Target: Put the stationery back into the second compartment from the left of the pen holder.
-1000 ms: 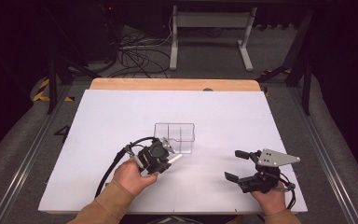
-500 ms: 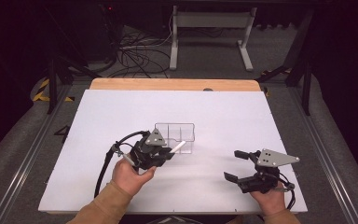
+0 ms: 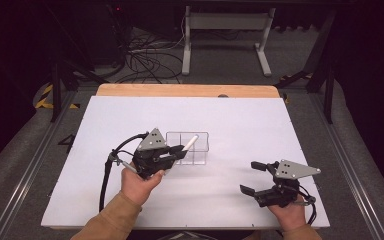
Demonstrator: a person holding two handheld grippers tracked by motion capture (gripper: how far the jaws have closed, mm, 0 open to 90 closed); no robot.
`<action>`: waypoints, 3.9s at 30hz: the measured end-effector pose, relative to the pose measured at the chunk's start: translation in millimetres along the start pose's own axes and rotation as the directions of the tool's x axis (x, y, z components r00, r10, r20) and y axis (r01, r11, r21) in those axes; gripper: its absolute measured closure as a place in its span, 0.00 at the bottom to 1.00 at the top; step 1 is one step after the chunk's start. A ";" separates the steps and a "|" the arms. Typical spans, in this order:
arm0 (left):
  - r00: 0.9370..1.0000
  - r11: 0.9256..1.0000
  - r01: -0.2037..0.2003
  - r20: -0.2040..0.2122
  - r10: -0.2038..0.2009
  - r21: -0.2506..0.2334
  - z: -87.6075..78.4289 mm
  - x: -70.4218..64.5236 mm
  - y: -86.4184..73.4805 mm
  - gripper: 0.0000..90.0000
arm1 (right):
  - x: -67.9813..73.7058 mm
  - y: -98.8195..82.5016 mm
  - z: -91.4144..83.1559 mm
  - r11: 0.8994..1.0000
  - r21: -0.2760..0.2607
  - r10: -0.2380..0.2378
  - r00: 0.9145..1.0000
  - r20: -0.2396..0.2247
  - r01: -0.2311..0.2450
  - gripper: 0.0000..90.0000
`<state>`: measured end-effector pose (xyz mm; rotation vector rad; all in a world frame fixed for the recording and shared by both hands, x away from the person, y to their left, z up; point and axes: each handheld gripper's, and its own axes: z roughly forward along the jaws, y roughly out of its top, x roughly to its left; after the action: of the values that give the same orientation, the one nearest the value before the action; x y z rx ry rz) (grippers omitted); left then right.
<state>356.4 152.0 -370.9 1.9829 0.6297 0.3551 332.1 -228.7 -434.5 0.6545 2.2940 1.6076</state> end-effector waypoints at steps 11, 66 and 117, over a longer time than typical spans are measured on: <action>0.997 0.988 0.077 0.042 -0.072 -0.134 2.4 11.0 4.0 0.87 | 1.5 -0.4 1.9 1.000 0.007 -0.008 1.000 -0.001 0.008 0.14; 0.998 0.950 0.034 -0.042 -0.049 -0.310 58.7 42.9 8.5 0.87 | 1.5 -3.4 4.0 1.000 0.013 -0.001 1.000 -0.014 0.001 0.14; 0.996 0.973 -0.048 -0.088 0.029 -0.224 -11.0 12.9 -1.3 0.17 | 2.4 -0.1 7.0 1.000 -0.001 -0.012 1.000 -0.028 0.012 0.13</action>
<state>361.2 167.9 -367.1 1.7707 0.5777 0.5140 333.2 -221.8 -437.0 0.6204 2.3128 1.6221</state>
